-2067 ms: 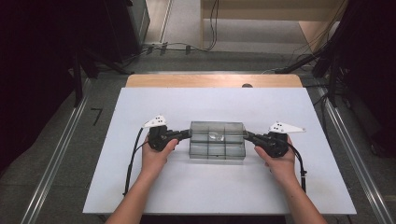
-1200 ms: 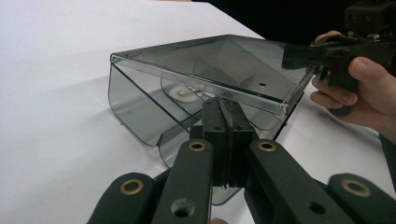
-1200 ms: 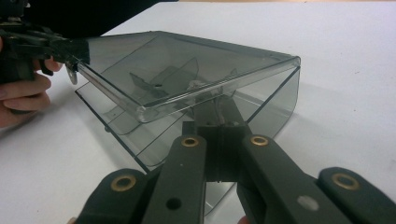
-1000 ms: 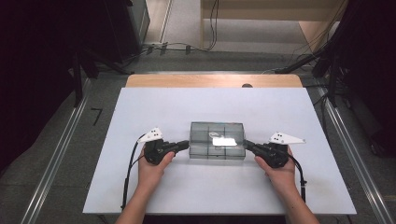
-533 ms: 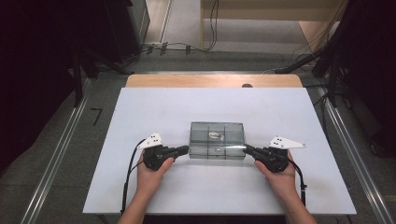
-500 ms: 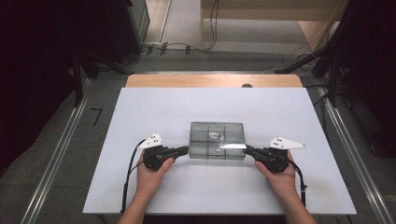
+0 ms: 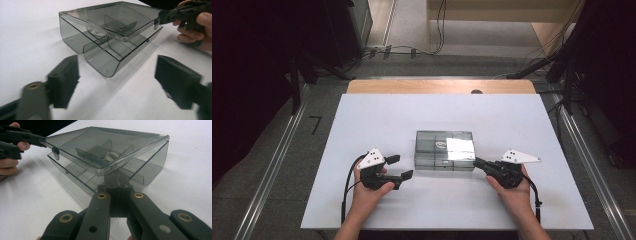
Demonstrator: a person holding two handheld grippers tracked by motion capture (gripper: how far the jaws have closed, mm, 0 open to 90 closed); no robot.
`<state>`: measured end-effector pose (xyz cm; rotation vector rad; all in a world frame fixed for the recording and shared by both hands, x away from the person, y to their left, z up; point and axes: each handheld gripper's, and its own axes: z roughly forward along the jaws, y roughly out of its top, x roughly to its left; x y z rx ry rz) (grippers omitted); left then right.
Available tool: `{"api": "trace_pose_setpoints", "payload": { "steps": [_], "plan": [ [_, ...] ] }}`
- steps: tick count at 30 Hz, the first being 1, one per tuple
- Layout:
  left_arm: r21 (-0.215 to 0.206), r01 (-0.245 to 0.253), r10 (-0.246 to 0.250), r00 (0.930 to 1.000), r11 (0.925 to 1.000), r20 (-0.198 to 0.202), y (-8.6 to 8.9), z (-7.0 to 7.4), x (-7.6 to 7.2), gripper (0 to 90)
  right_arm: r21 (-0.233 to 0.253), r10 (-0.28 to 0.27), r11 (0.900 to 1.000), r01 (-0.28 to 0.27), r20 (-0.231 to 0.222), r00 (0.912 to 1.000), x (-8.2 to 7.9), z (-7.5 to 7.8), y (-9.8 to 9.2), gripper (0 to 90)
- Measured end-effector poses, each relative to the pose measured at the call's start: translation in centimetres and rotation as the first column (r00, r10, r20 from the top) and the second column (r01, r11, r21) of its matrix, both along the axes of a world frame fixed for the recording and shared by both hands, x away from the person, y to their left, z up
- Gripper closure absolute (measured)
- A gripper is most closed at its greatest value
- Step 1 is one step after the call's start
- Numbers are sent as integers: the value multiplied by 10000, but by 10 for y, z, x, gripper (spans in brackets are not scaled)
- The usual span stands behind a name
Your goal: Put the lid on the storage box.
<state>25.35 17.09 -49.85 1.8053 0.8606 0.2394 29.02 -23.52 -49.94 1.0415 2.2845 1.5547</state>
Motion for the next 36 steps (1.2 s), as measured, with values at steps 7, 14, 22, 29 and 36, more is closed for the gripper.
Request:
{"api": "trace_pose_setpoints", "payload": {
  "steps": [7, 14, 22, 29, 36],
  "plan": [
    [-230, 37, -35, 10000, 9997, 75, 10, 1, -4, 11, 159, -120, 9998, 120, 7, 9999, -3, 0, -9, 864],
    [-62, -21, 21, 10000, 10000, 64, 14, -1, -8, 11, 51, 15, 10000, -17, 359, 9994, -8, 4, -12, 783],
    [-100, -112, 114, 9997, 9999, 199, 20, 1, -12, 10, -79, 184, 9998, -180, 496, 9986, -13, 10, -11, 289],
    [-188, -249, 253, 9994, 9995, 216, 28, 0, -15, 10, -286, 356, 9990, -336, 742, 9966, -17, 17, -20, 6],
    [-178, -361, 366, 9990, 9992, 271, 35, 1, -19, 8, -150, 105, 9998, -94, 782, 9969, -20, 17, -35, 0]
  ]
}}
